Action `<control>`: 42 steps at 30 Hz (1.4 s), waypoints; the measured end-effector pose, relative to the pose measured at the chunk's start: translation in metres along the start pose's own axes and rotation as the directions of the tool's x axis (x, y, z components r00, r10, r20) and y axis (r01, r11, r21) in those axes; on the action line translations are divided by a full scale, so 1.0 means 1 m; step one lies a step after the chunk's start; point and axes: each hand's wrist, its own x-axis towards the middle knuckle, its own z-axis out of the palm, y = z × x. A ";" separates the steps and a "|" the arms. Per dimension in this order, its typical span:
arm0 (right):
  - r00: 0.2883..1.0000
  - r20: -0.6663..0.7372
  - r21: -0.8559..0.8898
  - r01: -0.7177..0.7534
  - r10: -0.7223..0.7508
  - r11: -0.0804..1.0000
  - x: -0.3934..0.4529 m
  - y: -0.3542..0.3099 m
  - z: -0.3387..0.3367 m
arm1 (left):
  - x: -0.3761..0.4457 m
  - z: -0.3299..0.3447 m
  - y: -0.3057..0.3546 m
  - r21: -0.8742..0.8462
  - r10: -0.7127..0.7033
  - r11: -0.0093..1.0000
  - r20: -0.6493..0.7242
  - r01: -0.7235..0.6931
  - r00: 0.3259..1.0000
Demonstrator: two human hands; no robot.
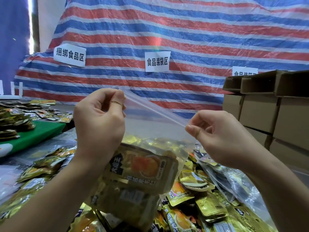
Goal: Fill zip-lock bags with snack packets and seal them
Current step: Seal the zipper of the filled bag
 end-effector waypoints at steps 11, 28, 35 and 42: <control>0.998 -0.028 0.034 0.056 -0.055 0.998 -0.003 0.008 0.006 | -0.002 0.004 -0.004 0.000 -0.011 1.000 0.034 0.011 0.999; 0.908 0.420 0.064 -0.009 -0.019 0.998 -0.012 -0.018 0.056 | -0.023 0.020 -0.005 -0.067 0.046 0.997 0.254 -0.030 0.966; 0.905 0.396 0.218 -0.259 0.157 0.941 -0.003 0.004 0.064 | -0.029 0.026 -0.013 0.055 0.008 0.998 0.264 -0.024 0.965; 0.710 -0.259 0.452 -0.510 0.655 0.732 0.017 0.090 0.032 | -0.030 0.025 -0.012 0.104 -0.095 0.992 0.317 0.065 0.944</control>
